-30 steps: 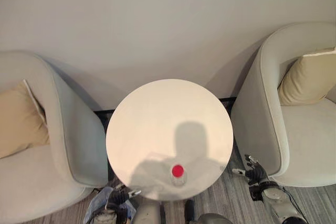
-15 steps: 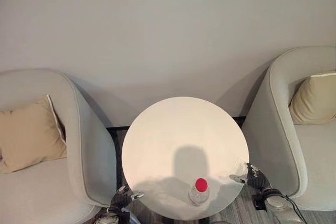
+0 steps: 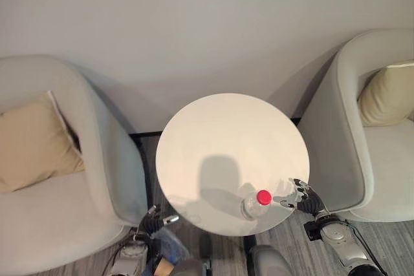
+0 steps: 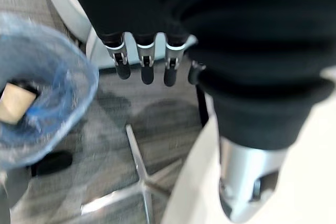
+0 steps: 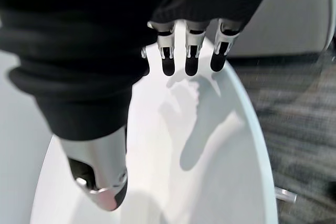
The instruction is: Gather garbage on tea table into small bin, then transfer packed bag to large trash can.
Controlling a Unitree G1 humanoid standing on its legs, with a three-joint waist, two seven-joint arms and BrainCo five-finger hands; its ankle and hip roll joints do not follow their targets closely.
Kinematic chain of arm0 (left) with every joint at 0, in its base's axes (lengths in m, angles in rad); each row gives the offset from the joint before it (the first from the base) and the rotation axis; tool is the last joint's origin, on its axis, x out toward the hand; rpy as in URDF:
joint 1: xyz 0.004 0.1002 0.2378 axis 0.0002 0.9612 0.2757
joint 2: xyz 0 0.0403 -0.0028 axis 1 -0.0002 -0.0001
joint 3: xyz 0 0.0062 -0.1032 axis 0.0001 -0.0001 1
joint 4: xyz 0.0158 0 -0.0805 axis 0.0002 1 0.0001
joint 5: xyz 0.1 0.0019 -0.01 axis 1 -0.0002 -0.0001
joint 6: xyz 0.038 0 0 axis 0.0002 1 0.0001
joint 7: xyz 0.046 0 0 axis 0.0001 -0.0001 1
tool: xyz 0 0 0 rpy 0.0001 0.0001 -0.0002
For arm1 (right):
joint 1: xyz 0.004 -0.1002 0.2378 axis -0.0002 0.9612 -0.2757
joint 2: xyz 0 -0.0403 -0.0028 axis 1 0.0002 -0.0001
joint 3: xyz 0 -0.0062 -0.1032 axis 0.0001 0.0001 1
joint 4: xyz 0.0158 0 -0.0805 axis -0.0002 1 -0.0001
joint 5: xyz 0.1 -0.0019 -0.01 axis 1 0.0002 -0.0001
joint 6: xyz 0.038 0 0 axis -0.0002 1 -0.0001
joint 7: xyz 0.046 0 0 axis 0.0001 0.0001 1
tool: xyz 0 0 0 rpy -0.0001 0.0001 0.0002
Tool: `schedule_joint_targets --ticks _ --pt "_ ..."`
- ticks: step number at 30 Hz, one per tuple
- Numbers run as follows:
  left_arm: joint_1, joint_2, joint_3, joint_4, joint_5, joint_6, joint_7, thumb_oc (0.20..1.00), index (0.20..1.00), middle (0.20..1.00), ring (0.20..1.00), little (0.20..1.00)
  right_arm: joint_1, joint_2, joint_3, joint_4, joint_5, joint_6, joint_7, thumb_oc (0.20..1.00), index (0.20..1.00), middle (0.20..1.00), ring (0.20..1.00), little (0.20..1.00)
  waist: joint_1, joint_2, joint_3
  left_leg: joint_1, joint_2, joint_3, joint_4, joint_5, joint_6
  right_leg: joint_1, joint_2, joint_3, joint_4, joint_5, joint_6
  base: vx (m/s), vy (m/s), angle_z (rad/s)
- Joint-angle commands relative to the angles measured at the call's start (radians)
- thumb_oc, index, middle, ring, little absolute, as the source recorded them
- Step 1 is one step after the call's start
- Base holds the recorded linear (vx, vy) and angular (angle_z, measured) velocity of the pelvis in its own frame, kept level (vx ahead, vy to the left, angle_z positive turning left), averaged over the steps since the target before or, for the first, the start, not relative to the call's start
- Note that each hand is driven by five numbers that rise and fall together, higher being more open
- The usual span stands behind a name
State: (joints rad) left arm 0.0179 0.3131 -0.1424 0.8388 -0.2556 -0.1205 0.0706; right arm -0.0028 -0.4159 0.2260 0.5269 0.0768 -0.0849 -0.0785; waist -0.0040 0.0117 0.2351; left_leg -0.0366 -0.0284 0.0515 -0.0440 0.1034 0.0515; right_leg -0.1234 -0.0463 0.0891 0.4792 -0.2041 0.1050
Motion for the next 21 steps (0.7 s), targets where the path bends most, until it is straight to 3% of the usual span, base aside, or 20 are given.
schedule_joint_targets --ticks 1,6,11,21 --pt "0.002 0.017 0.002 0.006 -0.008 -0.028 0.013 1.000 1.000 1.000 1.000 1.000 -0.028 -0.012 0.001 -0.082 -0.014 -0.057 -0.017 1.000 1.000 1.000 1.000 1.000 0.029 -0.051 -0.057 -0.064 0.057 -0.066 0.090 -0.088 -0.103 0.161 0.014 -0.044 -0.387 0.066 -0.035 -0.09 -0.289 0.10" --pt "-0.012 0.004 -0.019 -0.022 -0.010 -0.030 0.017 1.000 1.000 1.000 1.000 1.000 -0.036 -0.059 0.002 -0.141 -0.053 -0.057 -0.037 1.000 1.000 1.000 1.000 1.000 0.019 -0.049 -0.025 -0.121 0.091 -0.044 0.115 -0.046 -0.130 0.177 0.027 -0.096 -0.463 0.083 -0.056 -0.17 -0.179 0.63" --pt "-0.016 -0.012 -0.036 -0.014 0.022 -0.028 0.010 1.000 1.000 1.000 1.000 1.000 -0.043 -0.108 0.008 -0.196 -0.147 -0.052 -0.049 1.000 1.000 1.000 1.000 1.000 -0.016 -0.050 -0.038 -0.039 0.101 0.018 0.148 -0.127 -0.124 0.158 -0.002 -0.176 -0.483 0.100 -0.059 -0.15 -0.003 0.63" --pt "0.028 -0.016 -0.038 0.006 0.055 -0.015 -0.004 1.000 1.000 1.000 1.000 1.000 -0.040 -0.108 0.024 -0.218 -0.199 -0.051 -0.040 1.000 1.000 1.000 1.000 1.000 -0.023 -0.033 -0.089 0.068 0.072 0.002 0.002 -0.113 -0.112 0.209 0.003 -0.198 -0.511 0.105 -0.047 0.04 0.064 0.32"
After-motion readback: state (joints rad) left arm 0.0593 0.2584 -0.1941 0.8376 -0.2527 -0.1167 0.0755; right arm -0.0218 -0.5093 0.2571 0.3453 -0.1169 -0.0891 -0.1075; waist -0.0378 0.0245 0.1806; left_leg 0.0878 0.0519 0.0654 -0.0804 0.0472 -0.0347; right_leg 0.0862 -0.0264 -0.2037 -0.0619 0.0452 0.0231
